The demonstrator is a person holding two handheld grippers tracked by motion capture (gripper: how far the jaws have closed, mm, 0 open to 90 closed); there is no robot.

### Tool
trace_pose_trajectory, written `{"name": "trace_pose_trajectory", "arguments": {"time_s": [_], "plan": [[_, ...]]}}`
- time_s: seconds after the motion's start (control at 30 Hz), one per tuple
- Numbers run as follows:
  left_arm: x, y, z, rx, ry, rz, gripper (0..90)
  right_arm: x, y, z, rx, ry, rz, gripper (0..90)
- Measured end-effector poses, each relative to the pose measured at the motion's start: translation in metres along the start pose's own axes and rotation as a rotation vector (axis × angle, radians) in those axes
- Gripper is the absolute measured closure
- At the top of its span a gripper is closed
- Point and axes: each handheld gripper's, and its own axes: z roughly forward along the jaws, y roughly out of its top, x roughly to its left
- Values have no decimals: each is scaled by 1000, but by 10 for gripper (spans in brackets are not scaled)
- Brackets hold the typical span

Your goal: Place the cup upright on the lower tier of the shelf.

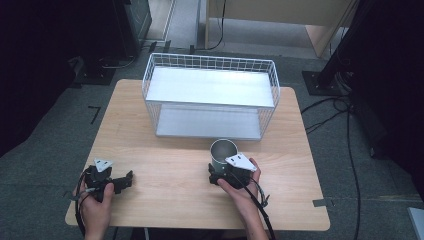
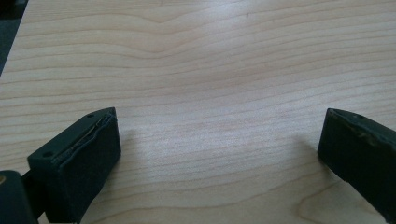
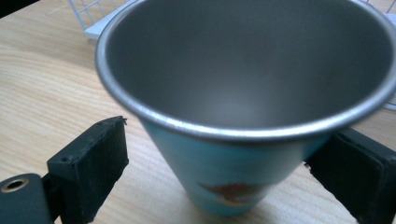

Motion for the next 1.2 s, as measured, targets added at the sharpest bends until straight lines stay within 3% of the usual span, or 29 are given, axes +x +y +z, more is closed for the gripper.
{"name": "trace_pose_trajectory", "arguments": {"time_s": [0.23,0.3,0.43,0.77,1.2], "plan": [[0,0,0,0,0,0,0,3,2,10,-22,-26,-4,71],[0,0,0,0,0,0,0,4,2,11,-39,-47,-8,135],[0,0,0,0,0,0,0,5,3,12,-64,-68,-21,165],[0,0,0,0,0,0,0,9,4,9,-105,-69,-31,170],[0,0,0,0,0,0,0,12,24,-1,-160,-61,-43,170]]}}
